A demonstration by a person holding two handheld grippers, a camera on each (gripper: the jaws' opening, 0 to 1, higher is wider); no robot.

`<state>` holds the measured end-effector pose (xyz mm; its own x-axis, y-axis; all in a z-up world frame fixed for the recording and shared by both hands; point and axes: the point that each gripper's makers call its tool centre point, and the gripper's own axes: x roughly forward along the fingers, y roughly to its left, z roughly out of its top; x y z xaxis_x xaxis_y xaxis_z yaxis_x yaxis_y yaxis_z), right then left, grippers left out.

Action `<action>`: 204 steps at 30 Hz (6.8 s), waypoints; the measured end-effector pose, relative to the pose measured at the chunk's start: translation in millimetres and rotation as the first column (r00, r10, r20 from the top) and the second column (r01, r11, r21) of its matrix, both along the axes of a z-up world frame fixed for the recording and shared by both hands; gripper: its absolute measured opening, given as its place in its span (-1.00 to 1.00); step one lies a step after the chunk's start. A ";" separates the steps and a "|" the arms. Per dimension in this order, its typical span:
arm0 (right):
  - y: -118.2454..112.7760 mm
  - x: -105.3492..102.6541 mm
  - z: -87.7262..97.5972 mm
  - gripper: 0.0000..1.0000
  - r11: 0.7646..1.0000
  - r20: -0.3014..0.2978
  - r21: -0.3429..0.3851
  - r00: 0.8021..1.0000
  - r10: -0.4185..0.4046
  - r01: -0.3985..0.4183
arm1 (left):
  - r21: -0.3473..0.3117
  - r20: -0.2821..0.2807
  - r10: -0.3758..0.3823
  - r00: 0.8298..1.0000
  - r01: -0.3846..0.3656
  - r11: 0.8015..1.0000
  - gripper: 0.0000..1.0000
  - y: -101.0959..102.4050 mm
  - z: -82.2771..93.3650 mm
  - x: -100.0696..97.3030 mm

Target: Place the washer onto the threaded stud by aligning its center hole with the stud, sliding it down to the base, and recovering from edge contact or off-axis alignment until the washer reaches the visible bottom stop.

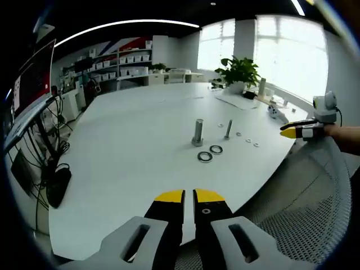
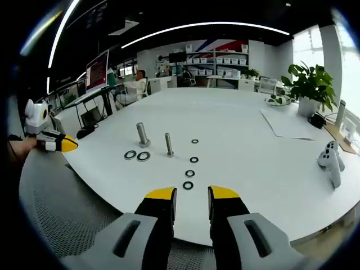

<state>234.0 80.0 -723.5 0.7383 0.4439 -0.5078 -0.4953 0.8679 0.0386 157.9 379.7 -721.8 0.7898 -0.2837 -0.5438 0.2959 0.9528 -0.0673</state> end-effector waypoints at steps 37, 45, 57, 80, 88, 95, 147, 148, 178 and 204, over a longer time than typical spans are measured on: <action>1.0 -1.6 -3.3 -0.51 1.000 -0.020 -0.010 1.000 0.012 -0.012 | -0.004 0.000 0.002 1.000 -0.002 1.000 -0.94 0.2 0.0 0.3; -0.2 -2.1 -5.6 -0.51 1.000 -0.034 -0.022 0.999 0.006 -0.007 | -0.011 0.021 0.008 1.000 -0.008 1.000 -0.94 0.8 3.1 1.6; 4.9 -6.8 -10.9 -0.51 0.997 -0.072 -0.048 0.996 0.052 -0.056 | -0.005 0.012 0.054 0.998 -0.054 0.999 -0.88 8.1 1.4 3.1; 13.9 -13.7 -12.8 -0.51 0.991 -0.096 -0.027 0.987 0.127 -0.130 | 0.149 -0.053 0.128 0.990 -0.119 0.982 -0.89 26.0 -12.5 1.8; 22.5 -24.4 -17.1 -0.49 0.971 -0.138 -0.048 0.964 0.227 -0.235 | 0.144 -0.095 0.113 0.989 -0.099 0.985 -0.77 12.9 -2.9 7.2; 33.9 -35.4 -14.6 -0.48 0.923 -0.227 -0.026 0.902 0.368 -0.383 | 0.207 -0.133 0.122 0.984 -0.093 0.974 -0.73 20.5 -19.5 10.1; 171.3 46.2 -56.7 -0.26 0.119 -0.615 -0.398 0.361 0.701 -0.910 | 0.165 -0.177 0.248 0.952 -0.220 0.961 -0.73 45.9 -33.5 3.8; 171.6 47.2 -58.7 -0.27 0.118 -0.621 -0.394 0.358 0.697 -0.912 | 0.171 -0.183 0.247 0.952 -0.217 0.961 -0.74 46.2 -34.8 3.5; 180.3 45.5 -77.9 -0.44 -0.210 -0.661 -0.423 0.141 0.737 -0.882 | 0.203 -0.187 0.247 0.951 -0.209 0.957 -0.85 49.9 -37.1 2.5; 176.2 48.1 -59.5 -0.53 -0.038 -0.616 -0.391 0.230 0.753 -0.920 | 0.208 -0.184 0.249 0.951 -0.210 0.955 -0.85 51.1 -36.3 2.5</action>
